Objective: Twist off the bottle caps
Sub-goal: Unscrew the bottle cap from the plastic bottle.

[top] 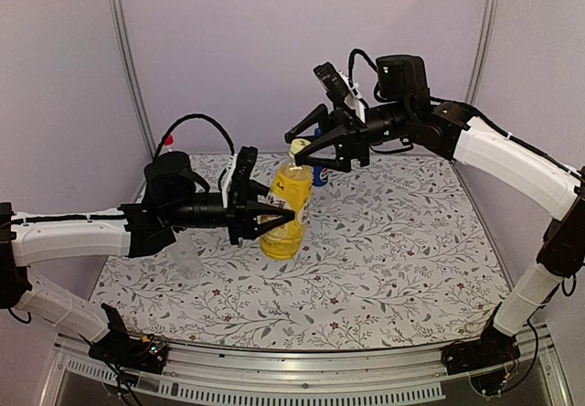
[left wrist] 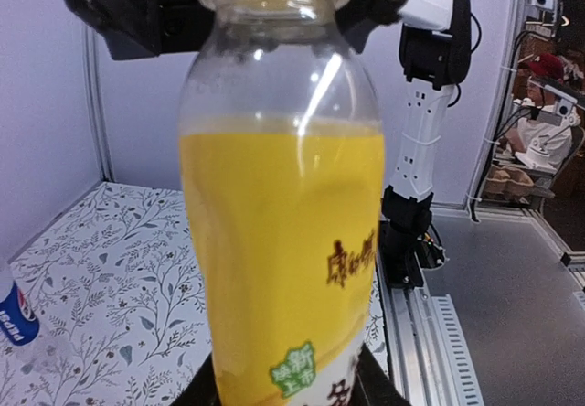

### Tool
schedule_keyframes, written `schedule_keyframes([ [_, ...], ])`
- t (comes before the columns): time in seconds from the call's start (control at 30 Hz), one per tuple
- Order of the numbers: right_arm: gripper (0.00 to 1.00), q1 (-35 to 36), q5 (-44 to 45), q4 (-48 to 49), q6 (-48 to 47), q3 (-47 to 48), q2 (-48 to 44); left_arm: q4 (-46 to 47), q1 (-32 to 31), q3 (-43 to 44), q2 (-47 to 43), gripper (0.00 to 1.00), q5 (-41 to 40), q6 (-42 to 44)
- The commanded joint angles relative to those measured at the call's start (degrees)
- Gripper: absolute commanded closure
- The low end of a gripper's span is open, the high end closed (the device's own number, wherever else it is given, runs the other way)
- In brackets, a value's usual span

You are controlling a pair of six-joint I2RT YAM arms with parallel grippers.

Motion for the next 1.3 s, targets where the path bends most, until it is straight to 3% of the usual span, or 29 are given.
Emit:
schedule_keyframes([
  [0.0, 0.29, -0.26, 8.49, 0.14, 3.93, 0.19, 0.24, -1.99, 0.27, 1.59, -0.33, 0.73, -10.54, 1.14],
  [0.1, 0.13, -0.26, 11.99, 2.11, 7.40, -0.84, -1.14, -3.46, 0.25, 2.01, -0.09, 0.73, -15.39, 1.46],
  [0.2, 0.06, -0.26, 18.58, 4.46, 11.78, -1.54, -3.01, -4.30, 0.30, 2.25, 0.00, 0.73, -19.13, 1.29],
  [0.4, 0.06, -0.25, 39.08, 6.21, 25.22, -0.63, -4.37, -5.76, -0.30, 2.72, 0.14, 0.72, -25.08, 1.46],
  [0.7, 0.06, 2.96, 46.47, 7.01, 30.78, 0.30, -1.33, -8.05, -1.47, 3.80, 0.58, 0.71, -32.50, 2.48],
  [1.03, 0.20, 5.36, 46.29, 5.01, 29.81, 2.80, 2.98, -8.87, -2.27, 3.87, 0.23, 0.72, -35.83, 3.55],
  [1.27, 0.38, 5.54, 44.49, 5.97, 29.66, 1.65, 2.72, -8.81, -2.44, 3.77, 0.23, 0.72, -35.77, 3.65],
])
